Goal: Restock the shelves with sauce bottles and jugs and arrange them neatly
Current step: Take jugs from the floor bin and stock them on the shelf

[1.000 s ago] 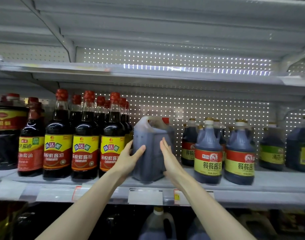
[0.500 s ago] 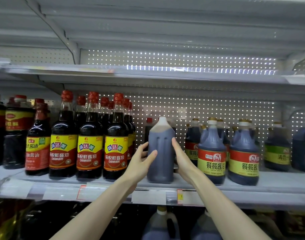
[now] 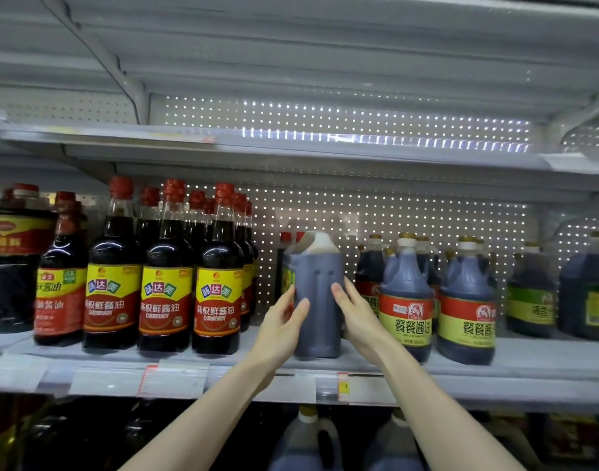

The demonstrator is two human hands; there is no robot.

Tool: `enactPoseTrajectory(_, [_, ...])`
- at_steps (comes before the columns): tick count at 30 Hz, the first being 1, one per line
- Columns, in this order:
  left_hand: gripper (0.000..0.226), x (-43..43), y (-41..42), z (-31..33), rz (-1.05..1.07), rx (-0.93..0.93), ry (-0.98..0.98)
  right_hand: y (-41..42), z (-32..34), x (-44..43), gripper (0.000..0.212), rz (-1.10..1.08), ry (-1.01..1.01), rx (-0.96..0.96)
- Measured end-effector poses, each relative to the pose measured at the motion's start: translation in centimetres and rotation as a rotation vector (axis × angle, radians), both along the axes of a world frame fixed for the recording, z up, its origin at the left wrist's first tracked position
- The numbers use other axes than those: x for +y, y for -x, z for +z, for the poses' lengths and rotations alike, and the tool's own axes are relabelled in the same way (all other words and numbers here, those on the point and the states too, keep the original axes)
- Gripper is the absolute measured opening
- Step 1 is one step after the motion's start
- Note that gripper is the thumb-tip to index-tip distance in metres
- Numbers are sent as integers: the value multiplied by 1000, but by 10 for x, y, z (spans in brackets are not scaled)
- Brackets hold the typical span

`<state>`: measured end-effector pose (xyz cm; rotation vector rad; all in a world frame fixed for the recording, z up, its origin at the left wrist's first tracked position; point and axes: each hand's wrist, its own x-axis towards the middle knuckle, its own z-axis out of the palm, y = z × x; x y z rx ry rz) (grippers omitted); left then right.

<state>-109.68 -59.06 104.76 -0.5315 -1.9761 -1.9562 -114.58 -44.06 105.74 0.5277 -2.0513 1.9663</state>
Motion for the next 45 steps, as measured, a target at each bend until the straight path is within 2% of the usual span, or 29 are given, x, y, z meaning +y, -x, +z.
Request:
enactPoseTrajectory(5, [45,-6,4,-1,-22,-46,-7,-6,0,-6,44,-128,54,47])
enactPoseTrajectory(7, [38,-13,8,0,-31,-54,-28,-12,1,-16,58,-157,35,104])
enactPoseTrajectory(10, [29,-17,15,2,8,-56,-54,-17,3,-26,93,-177,14,95])
enactPoseTrajectory(18, [25,-22,25,1,55,-61,-66,-11,4,-41,118,-411,-91,97])
enactPoseTrajectory(23, [28,-28,38,-4,110,-39,-55,-8,8,-35,105,-526,-172,145])
enactPoseTrajectory(29, [48,-27,42,-9,84,-59,-44,-2,8,-6,72,-265,-18,106])
enactPoseTrajectory(31, [54,-28,46,-5,89,-55,-48,-1,10,-2,68,-188,4,86])
enactPoseTrajectory(33, [58,-28,51,-1,89,-61,-46,-3,7,-5,74,-194,10,82])
enactPoseTrajectory(36, [61,-30,58,-2,100,-70,-54,-6,-5,-16,104,-288,-32,99])
enactPoseTrajectory(38, [62,-31,63,-4,107,-85,-80,-6,-10,-20,115,-375,-113,116])
enactPoseTrajectory(41, [62,-28,65,-5,93,-98,-99,-3,-9,-15,113,-379,-116,137])
enactPoseTrajectory(45, [63,-25,65,-5,56,-105,-103,-2,-5,2,95,-244,-35,92])
